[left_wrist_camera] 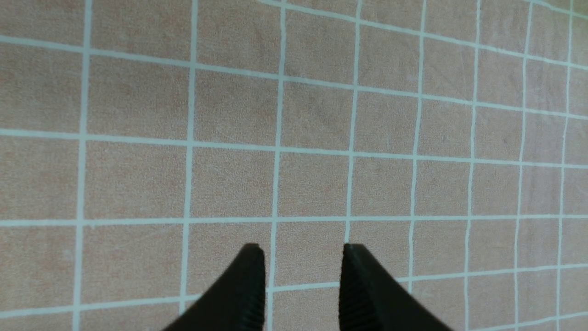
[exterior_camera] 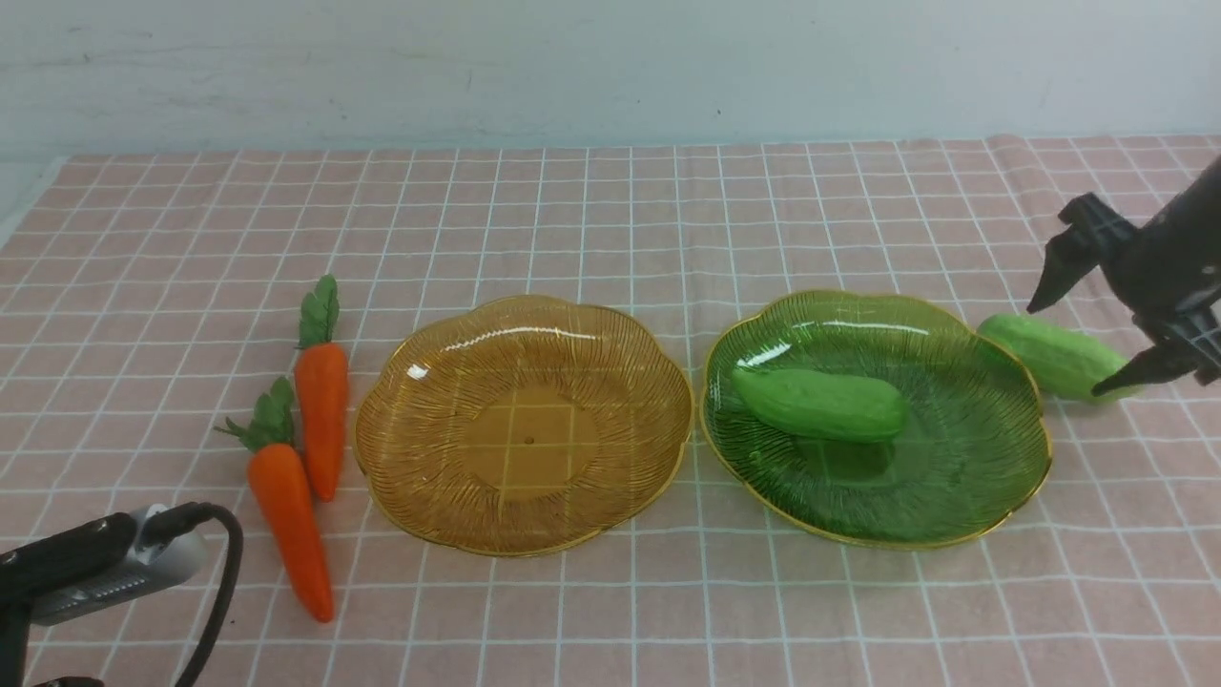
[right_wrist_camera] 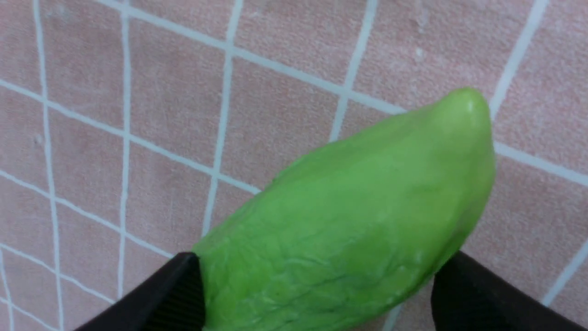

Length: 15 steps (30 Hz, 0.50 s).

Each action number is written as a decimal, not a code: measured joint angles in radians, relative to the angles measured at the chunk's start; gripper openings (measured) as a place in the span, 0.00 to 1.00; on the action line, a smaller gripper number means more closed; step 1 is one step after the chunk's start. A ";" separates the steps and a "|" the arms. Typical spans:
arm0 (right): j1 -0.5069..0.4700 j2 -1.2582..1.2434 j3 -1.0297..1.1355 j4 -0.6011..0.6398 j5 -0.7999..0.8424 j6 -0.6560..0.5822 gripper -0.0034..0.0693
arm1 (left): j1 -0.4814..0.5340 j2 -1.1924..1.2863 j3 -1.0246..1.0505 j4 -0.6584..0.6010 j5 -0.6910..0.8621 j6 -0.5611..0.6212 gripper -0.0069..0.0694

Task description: Put different types of vegetables on the plate.

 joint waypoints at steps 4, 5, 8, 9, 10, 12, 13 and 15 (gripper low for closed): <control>0.000 0.001 0.000 -0.015 -0.024 0.000 0.85 | 0.000 0.000 0.000 0.000 0.000 0.000 0.38; 0.000 0.001 0.000 -0.019 -0.027 0.000 0.83 | 0.000 0.000 0.000 0.000 0.000 0.000 0.38; 0.000 0.001 0.000 -0.035 -0.031 0.000 0.80 | 0.000 0.000 0.000 0.000 0.000 0.000 0.38; 0.000 0.001 0.000 -0.045 -0.033 0.000 0.78 | 0.000 0.000 0.000 0.000 0.000 0.000 0.38; 0.000 0.001 0.000 -0.059 -0.034 0.000 0.75 | 0.000 0.000 0.000 0.000 0.000 0.000 0.38; 0.000 0.001 -0.001 -0.089 -0.036 0.000 0.69 | 0.000 0.000 0.000 0.000 0.001 0.000 0.38; 0.000 0.001 -0.002 -0.097 -0.037 0.000 0.66 | 0.000 0.000 0.000 0.000 0.001 0.000 0.38; 0.000 0.001 -0.005 -0.113 -0.037 0.000 0.58 | 0.000 0.000 0.000 0.000 0.001 0.000 0.38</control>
